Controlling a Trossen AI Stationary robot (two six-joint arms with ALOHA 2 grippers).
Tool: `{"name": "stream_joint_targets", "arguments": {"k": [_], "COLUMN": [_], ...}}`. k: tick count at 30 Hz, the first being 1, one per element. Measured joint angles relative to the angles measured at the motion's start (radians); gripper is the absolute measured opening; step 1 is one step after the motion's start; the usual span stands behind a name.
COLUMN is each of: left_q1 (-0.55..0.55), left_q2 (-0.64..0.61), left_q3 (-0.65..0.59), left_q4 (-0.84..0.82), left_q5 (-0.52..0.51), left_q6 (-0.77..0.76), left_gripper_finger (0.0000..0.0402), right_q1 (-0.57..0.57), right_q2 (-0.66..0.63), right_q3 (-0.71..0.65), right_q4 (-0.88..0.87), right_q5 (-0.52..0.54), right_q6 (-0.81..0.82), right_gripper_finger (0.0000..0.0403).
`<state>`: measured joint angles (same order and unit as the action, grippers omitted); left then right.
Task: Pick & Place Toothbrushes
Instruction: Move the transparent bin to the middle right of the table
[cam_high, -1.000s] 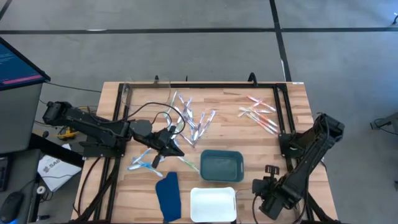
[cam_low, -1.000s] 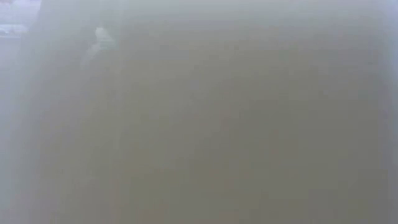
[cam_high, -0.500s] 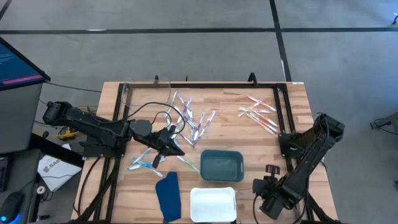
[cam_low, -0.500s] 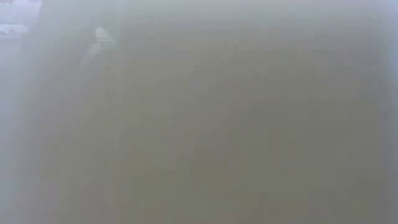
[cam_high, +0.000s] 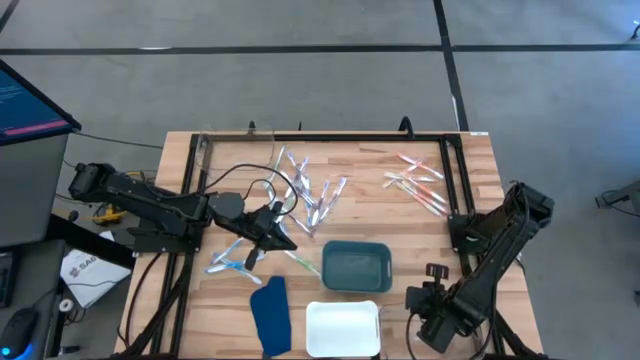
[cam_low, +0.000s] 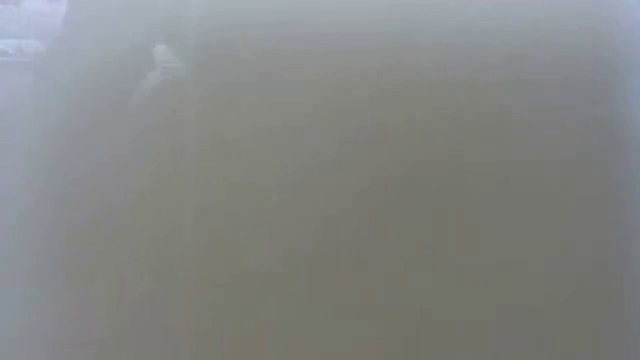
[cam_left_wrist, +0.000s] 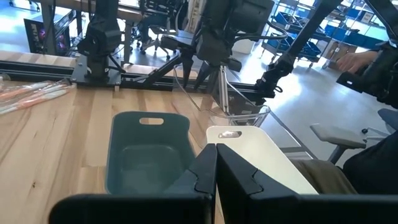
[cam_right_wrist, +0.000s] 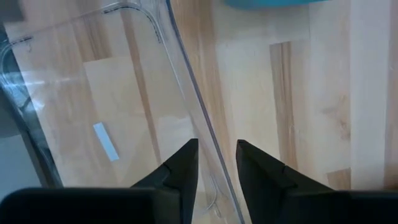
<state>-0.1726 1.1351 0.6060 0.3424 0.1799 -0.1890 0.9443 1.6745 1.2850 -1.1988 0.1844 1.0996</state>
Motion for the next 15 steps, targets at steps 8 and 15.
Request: {"name": "stream_joint_targets", "arguments": {"k": [8,15], "left_q1": [0.0,0.0], "left_q2": [0.0,0.0], "left_q3": [0.0,0.0], "left_q4": [0.0,0.004], "left_q5": [0.0,0.0], "left_q6": [0.0,-0.001], "left_gripper_finger": [0.0002,0.0002], "right_q1": [0.003,0.005], "right_q2": [0.056,0.064], "right_q3": [-0.017,-0.054], "right_q4": [0.003,0.008], "right_q5": [0.0,-0.003], "right_q6": [-0.003,-0.002], "right_gripper_finger": [0.0102,0.0102]}}
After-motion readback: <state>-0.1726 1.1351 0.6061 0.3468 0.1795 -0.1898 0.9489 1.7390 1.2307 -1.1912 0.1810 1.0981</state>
